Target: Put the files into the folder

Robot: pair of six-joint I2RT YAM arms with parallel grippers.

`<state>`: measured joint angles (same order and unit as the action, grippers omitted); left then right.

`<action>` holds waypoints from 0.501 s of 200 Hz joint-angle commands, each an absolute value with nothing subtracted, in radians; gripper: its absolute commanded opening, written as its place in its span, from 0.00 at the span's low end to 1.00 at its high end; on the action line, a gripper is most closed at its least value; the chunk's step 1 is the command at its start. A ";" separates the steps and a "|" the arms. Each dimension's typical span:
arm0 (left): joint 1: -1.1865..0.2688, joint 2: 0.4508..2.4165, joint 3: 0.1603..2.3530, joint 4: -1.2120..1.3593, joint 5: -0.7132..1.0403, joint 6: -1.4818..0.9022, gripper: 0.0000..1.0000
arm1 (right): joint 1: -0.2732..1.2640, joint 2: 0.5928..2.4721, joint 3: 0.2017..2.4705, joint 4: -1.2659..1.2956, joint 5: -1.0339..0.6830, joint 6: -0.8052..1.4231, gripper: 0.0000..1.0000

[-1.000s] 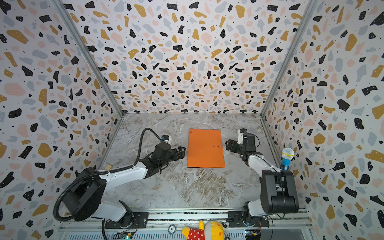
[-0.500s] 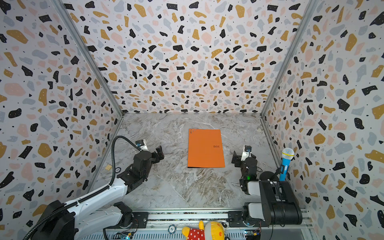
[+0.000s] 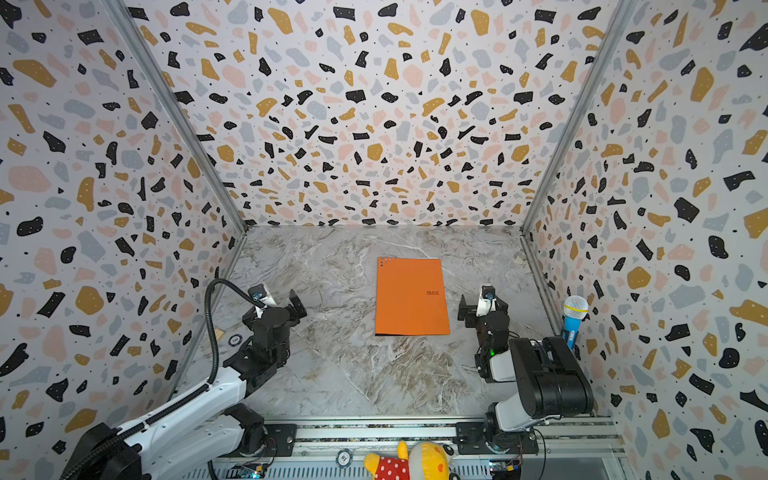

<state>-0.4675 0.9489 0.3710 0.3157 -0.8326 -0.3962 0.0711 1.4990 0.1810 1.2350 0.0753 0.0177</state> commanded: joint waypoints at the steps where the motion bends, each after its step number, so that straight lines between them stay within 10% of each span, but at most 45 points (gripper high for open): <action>1: -0.433 0.978 0.358 0.470 -0.969 -0.267 0.99 | 0.073 1.491 0.198 1.253 0.078 0.006 0.99; 100: -0.293 1.178 0.140 1.042 -0.920 -0.098 0.99 | 0.073 1.490 0.198 1.253 0.080 0.004 0.99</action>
